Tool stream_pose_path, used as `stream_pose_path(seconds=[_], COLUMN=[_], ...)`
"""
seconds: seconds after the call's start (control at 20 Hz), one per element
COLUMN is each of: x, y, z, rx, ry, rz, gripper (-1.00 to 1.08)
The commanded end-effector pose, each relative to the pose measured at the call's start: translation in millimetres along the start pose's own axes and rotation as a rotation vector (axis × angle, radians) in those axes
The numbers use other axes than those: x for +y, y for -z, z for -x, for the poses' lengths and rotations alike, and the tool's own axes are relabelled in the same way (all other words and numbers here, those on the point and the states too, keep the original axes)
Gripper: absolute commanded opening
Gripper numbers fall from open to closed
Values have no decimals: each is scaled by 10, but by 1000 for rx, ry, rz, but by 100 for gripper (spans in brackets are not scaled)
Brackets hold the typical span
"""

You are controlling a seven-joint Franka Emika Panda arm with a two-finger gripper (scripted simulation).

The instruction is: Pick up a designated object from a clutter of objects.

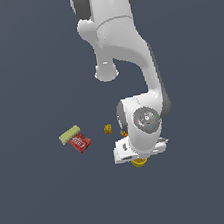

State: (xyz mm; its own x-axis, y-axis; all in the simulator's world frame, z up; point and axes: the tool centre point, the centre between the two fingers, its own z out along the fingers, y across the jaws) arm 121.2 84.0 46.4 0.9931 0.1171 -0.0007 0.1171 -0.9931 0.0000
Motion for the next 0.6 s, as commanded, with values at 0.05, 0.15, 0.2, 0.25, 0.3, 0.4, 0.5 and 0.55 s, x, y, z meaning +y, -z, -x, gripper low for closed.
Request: stream_pose_path(seconds=[0.05,0.15,0.2,0.25,0.3,0.4,0.5,0.55], x=[0,4,8,13,19,34,54,66], y=[5,25,43,66,94,167,261,317], z=[0,5,8,13,19,34,53,65], rx=[0,0,0,0,0,0,0,0], ry=[0,0,0,0,0,0,0,0], rz=[0,0,0,0,0,0,0,0], gripper=[-100,-100,-100,-100,-100,-100,-100,-100])
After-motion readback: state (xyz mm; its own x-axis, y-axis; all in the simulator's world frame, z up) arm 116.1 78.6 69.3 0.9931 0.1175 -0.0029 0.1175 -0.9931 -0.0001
